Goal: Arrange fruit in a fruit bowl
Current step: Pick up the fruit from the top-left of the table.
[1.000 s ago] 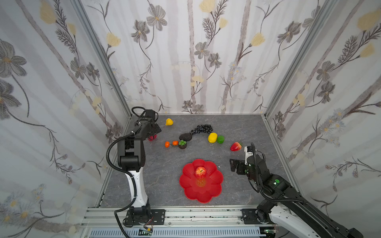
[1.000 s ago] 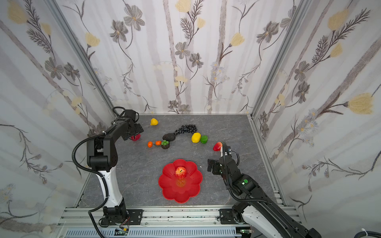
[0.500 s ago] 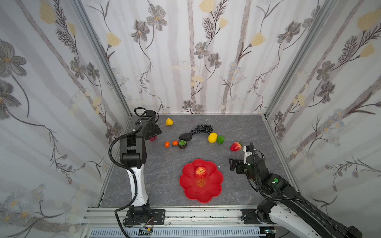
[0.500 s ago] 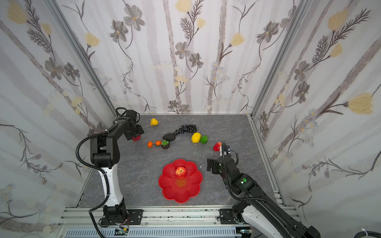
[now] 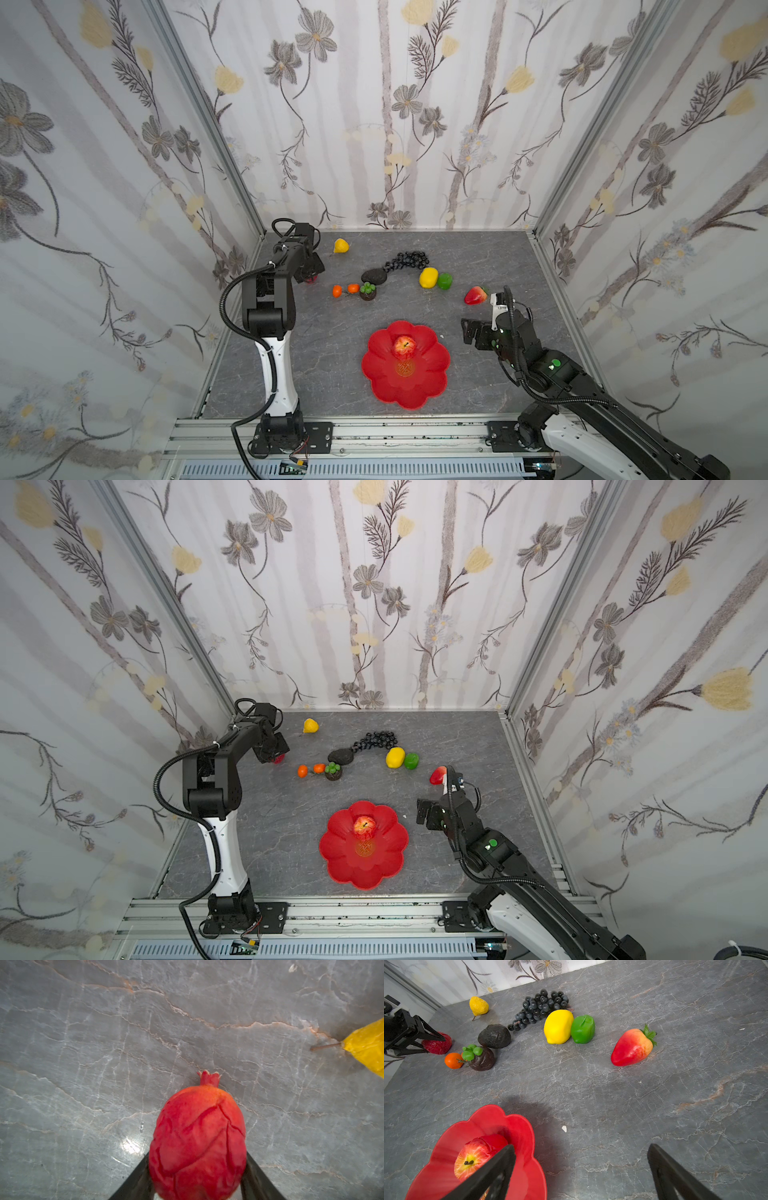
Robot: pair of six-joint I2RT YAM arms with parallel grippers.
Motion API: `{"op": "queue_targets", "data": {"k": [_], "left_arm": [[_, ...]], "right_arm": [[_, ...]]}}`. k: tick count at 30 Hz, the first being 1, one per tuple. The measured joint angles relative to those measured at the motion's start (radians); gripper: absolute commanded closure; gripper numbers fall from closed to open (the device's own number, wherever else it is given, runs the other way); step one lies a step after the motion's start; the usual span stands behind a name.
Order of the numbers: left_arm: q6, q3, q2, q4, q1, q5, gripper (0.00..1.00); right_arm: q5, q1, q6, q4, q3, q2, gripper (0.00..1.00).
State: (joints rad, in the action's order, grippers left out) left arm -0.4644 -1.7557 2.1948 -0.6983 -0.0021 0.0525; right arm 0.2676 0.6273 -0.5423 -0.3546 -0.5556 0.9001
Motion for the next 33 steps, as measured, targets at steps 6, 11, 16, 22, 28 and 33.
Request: {"op": "queue_targets", "data": {"k": [6,11,16,22,28,33], "left_arm": [[-0.01,0.064,-0.047,0.037,0.0,-0.033,0.51],[-0.023,0.193,-0.181,0.122,-0.019,-0.079,0.53],[-0.026,0.367,-0.363,0.243,-0.085,-0.128,0.56],[-0.029,0.61,-0.631,0.414,-0.19,-0.167,0.58],[0.017,0.808,-0.83,0.636,-0.356,-0.199,0.6],[0.056,0.936,-0.912,0.824,-0.49,-0.229,0.6]], "right_arm": [[0.0,0.0,-0.004,-0.002,-0.004,-0.011,0.01],[0.0,0.0,-0.007,-0.007,-0.016,-0.018,0.01],[-0.015,0.0,-0.019,-0.005,-0.026,-0.009,0.01],[-0.068,0.0,-0.058,0.003,-0.063,0.015,0.01],[-0.166,0.001,-0.149,0.052,-0.054,0.004,0.01],[-0.226,0.013,-0.241,0.108,-0.052,0.004,0.02]]}}
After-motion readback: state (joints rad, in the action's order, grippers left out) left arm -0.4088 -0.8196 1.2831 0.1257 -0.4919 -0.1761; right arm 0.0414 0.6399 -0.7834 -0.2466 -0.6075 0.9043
